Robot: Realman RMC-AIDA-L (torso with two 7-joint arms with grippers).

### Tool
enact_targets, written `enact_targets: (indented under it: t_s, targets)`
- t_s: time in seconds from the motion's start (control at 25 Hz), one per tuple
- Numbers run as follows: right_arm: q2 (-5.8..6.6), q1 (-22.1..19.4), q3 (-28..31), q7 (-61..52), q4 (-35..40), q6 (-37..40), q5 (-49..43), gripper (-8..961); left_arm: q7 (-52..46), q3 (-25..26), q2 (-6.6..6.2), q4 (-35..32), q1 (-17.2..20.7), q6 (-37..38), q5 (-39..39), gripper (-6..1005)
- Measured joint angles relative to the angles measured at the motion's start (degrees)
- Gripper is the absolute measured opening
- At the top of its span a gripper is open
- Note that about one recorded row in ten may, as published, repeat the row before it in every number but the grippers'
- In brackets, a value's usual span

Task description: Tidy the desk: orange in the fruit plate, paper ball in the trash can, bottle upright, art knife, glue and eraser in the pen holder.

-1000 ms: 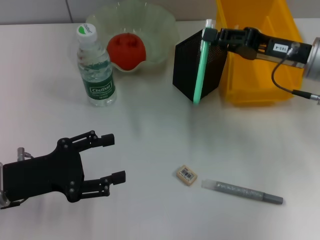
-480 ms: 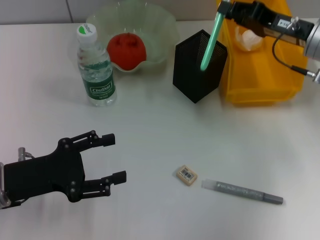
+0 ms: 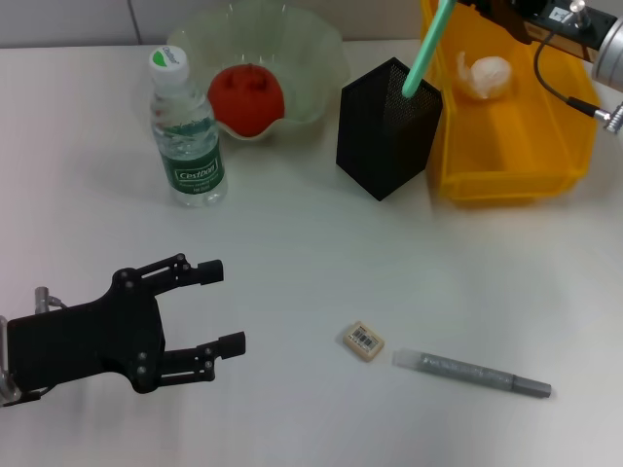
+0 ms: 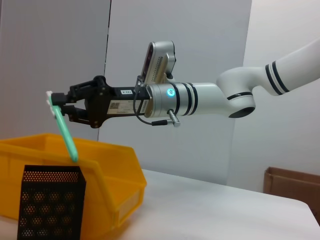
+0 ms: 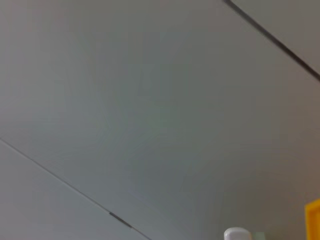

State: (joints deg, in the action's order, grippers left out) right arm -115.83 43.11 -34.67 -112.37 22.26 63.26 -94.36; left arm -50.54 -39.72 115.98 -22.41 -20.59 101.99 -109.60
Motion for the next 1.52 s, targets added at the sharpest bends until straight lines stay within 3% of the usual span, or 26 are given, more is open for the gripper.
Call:
enact_targets:
  t_s: [0.32, 0.48, 0.52, 0.64, 1.0, 1.08, 1.52]
  targets:
    - [-0.52, 0.63, 0.07, 3.39, 0.06, -0.5, 0.1, 264, 0.01, 0.0, 0.04, 0.0, -0.05, -0.04, 0.0, 830]
    - [-1.85, 0.72, -0.14, 14.46, 0.49, 0.03, 1.39, 266, 0.01, 0.03, 0.02, 0.0, -0.07, -0.02, 0.0, 830]
    - [-2.65, 0.74, -0.33, 20.84, 0.62, 0.42, 2.29, 267, 0.01, 0.06, 0.02, 0.0, -0.07, 0.05, 0.0, 830]
    - [-3.17, 0.88, -0.43, 28.17, 0.3, 1.08, 2.49, 269, -0.01, 0.09, 0.03, 0.0, -0.07, 0.2, 0.0, 830]
    - [-3.47, 1.02, -0.49, 46.96, -2.27, 2.78, 2.52, 274, 0.01, 0.09, 0.06, 0.0, 0.02, 0.49, 0.03, 830]
    - [-3.66, 0.79, -0.36, 56.5, -4.07, 3.92, 2.98, 275, 0.01, 0.09, 0.1, 0.0, 0.0, 0.49, 0.09, 830]
    - [-3.7, 0.77, -0.49, 60.01, -5.41, 3.54, 4.75, 282, 0.0, 0.09, 0.12, 0.0, -0.06, 0.49, 0.1, 829]
